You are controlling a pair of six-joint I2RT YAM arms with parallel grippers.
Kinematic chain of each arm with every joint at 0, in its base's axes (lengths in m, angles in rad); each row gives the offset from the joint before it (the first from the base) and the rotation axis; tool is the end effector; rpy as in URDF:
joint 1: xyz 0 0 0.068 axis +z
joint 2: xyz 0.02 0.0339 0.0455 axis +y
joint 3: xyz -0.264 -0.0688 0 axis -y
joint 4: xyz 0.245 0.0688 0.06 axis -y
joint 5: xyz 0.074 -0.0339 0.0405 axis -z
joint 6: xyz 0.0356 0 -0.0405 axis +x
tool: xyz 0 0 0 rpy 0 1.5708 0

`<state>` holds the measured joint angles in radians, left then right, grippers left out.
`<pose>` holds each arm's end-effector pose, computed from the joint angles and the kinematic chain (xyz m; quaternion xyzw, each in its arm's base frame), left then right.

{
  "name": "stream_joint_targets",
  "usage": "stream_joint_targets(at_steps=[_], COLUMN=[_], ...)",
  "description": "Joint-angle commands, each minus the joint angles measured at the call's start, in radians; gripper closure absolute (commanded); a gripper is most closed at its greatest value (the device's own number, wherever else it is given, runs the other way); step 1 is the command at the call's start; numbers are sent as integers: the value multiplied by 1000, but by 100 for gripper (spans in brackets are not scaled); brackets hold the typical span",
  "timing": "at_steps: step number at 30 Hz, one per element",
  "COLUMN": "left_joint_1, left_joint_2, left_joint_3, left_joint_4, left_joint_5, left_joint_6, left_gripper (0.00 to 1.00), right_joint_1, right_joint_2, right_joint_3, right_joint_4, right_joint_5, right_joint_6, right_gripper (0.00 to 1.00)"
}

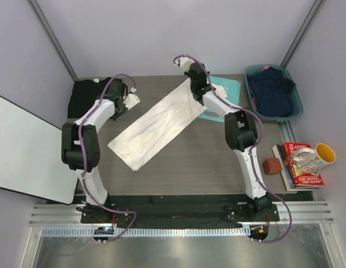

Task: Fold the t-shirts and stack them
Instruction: Fold the tshirt

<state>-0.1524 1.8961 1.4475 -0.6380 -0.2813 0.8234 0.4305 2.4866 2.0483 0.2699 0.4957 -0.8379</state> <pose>0.3984 -0.0512 0.2157 0.4209 0.8648 0.2067 0.1793 0.5346 0.2269 0.2070 -0.3114 0.6905 -0.3101 0.5746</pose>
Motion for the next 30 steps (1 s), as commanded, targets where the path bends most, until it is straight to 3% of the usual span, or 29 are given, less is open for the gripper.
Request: stream_joint_targets(at_steps=[1,4,7,10,22,30], left_joint_1=[37,39,40,45,74,74], left_joint_2=[-81,-127,-173,-206,-333,-344], left_joint_3=[10,-13,-27,14,50,53], left_joint_4=[182,224,239,163,92,81], left_joint_5=[48,62,93,88,50,85], left_joint_6=[-179,-269,-340,-363,-287,-287], left_gripper=[100,100,100,100,100,100], right_joint_1=[-6,5,45,111,289,317], right_joint_2=[-283,-327,-338,-333,-219,-195], right_joint_3=[4,0,-72,-148,-109,-204], right_joint_4=[-266,-663,-852,-899,-913,-940], right_joint_5=[-191,-668,-885,-991,-1114,-1045], right_joint_6=[184,153,75,45,42,-6], right_gripper=[91,98,99,99,99,99])
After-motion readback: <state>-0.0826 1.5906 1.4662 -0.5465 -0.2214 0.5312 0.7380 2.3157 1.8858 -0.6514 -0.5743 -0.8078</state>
